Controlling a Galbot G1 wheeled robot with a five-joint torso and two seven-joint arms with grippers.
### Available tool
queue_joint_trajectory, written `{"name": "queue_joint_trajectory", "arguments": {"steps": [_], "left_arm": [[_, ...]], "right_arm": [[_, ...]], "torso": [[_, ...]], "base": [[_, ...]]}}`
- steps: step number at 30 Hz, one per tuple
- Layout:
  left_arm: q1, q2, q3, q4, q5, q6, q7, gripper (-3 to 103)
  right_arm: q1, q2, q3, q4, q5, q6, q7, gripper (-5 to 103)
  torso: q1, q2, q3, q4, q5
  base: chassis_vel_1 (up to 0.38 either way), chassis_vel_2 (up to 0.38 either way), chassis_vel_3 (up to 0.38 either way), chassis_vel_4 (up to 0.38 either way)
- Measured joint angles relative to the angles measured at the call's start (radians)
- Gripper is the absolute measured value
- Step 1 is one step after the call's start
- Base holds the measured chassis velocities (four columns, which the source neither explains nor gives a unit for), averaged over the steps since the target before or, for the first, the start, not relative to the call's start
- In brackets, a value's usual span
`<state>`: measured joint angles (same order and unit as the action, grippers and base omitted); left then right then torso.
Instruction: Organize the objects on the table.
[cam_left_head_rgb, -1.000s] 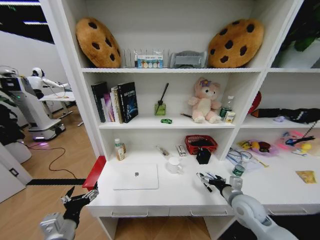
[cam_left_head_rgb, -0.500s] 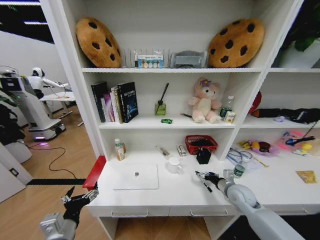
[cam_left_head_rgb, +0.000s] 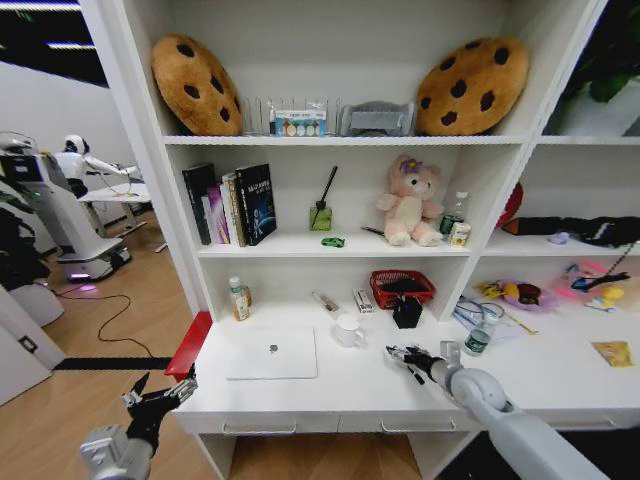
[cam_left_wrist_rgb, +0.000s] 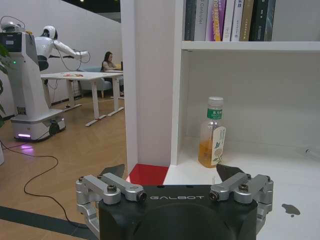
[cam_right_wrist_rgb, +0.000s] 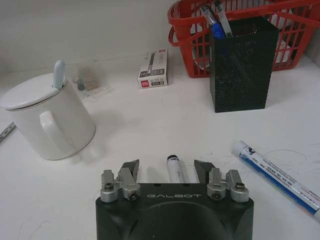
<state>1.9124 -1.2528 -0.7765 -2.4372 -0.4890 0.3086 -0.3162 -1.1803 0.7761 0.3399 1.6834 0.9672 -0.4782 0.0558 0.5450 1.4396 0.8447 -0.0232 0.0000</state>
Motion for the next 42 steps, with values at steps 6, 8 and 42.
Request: {"name": "queue_joint_trajectory", "arguments": {"steps": [6,8,42], "left_arm": [[0.0,0.0,0.0,0.0,0.0,0.0,0.0,100],[0.0,0.0,0.0,0.0,0.0,0.0,0.0,100],[0.0,0.0,0.0,0.0,0.0,0.0,0.0,100]], "right_arm": [[-0.004,0.0,-0.004,-0.002,-0.005,-0.002,-0.003,43],[-0.005,0.0,-0.004,-0.003,-0.007,-0.002,-0.004,32],[0.16,0.034,0.006,-0.123,-0.263,0.682,-0.023,10]], "torso": [[0.0,0.0,0.0,0.0,-0.0001],[0.0,0.0,0.0,0.0,-0.0001],[0.0,0.0,0.0,0.0,0.0002]], "base": [[0.0,0.0,0.0,0.0],[0.0,0.0,0.0,0.0],[0.0,0.0,0.0,0.0]]}}
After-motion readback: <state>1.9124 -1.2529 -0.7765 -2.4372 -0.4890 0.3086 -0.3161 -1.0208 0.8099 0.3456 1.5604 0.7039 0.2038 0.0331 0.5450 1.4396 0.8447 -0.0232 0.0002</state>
